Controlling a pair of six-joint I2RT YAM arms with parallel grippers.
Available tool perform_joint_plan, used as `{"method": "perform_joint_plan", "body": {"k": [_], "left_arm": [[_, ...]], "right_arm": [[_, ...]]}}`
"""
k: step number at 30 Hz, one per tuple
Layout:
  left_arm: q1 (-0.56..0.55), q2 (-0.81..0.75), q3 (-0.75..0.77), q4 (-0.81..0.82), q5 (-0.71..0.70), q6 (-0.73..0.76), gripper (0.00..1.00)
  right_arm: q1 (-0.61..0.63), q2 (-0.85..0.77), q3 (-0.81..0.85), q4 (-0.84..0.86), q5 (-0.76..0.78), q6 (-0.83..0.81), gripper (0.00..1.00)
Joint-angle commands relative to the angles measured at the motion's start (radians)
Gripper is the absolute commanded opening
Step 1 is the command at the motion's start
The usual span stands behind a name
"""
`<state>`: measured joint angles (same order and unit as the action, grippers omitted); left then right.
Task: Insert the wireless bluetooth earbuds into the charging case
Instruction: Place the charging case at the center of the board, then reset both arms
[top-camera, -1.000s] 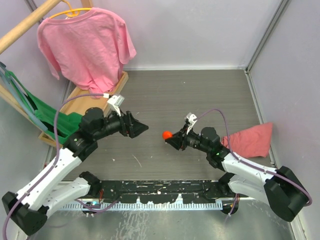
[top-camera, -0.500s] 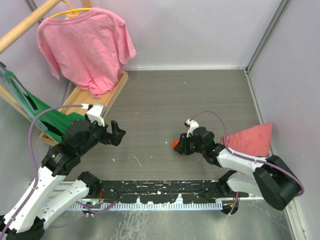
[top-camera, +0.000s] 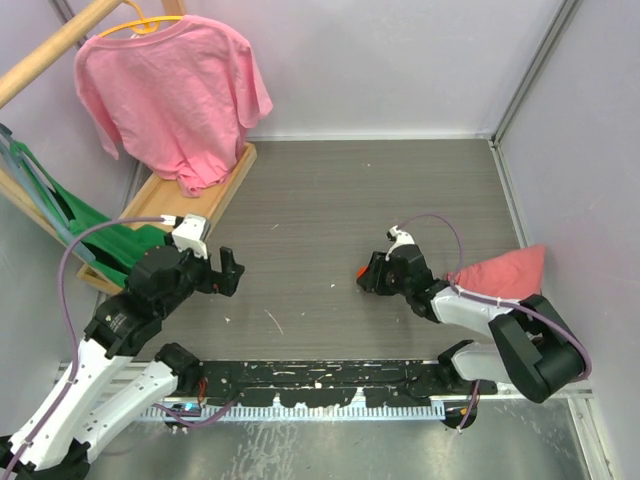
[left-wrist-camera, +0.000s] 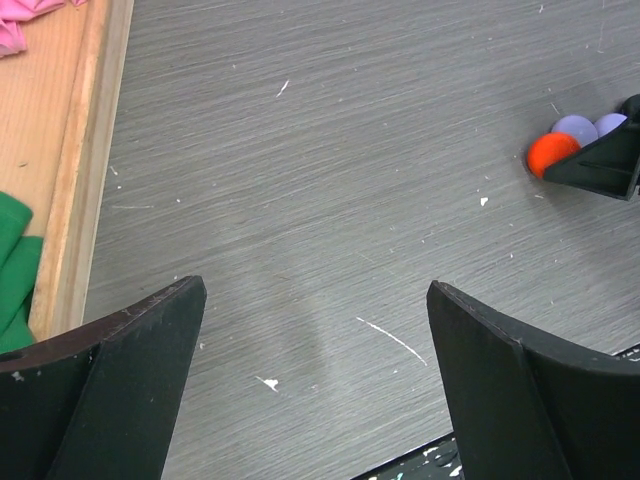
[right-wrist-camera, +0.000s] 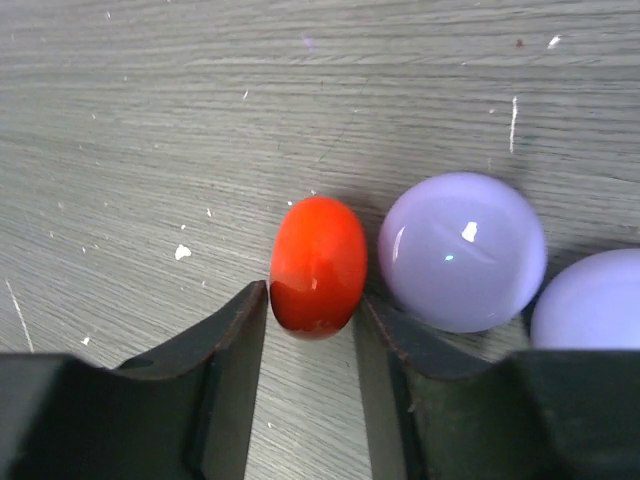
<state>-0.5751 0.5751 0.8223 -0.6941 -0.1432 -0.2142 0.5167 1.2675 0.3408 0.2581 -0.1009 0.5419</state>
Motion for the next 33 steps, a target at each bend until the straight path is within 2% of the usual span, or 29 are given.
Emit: {"method": "perform_joint_plan", "body": {"k": [1, 5, 7, 12, 14, 19, 24, 28, 33], "left_arm": [[0.008, -0.024, 0.005, 0.030, -0.003, 0.013, 0.95], [0.007, -0.047, 0.015, 0.023, 0.016, -0.004, 0.97], [0.007, -0.064, 0.027, 0.009, 0.030, -0.015, 0.98], [0.007, -0.115, 0.068, -0.044, 0.041, -0.037, 0.99], [0.008, -0.142, 0.089, -0.065, 0.045, -0.048, 0.98], [0.007, -0.221, 0.136, -0.113, 0.012, -0.077, 0.98], [0.008, -0.308, 0.133, -0.126, -0.059, -0.086, 0.98], [0.007, -0.356, 0.113, -0.127, -0.124, -0.101, 0.98], [0.008, -0.438, 0.025, -0.077, -0.190, -0.105, 0.98]], "right_arm": [[-0.018, -0.040, 0.016, -0.037, 0.056, 0.017, 0.50], [-0.022, -0.118, 0.032, -0.116, 0.078, 0.002, 0.65], [-0.024, -0.176, 0.044, -0.171, 0.098, -0.010, 0.69], [-0.023, -0.362, 0.112, -0.359, 0.184, -0.057, 0.84], [-0.024, -0.451, 0.153, -0.447, 0.233, -0.081, 0.99], [-0.024, -0.655, 0.285, -0.647, 0.387, -0.163, 1.00], [-0.024, -0.779, 0.400, -0.772, 0.511, -0.240, 1.00], [-0.023, -0.872, 0.437, -0.804, 0.544, -0.317, 1.00], [-0.024, -1.010, 0.405, -0.780, 0.636, -0.380, 1.00]]}}
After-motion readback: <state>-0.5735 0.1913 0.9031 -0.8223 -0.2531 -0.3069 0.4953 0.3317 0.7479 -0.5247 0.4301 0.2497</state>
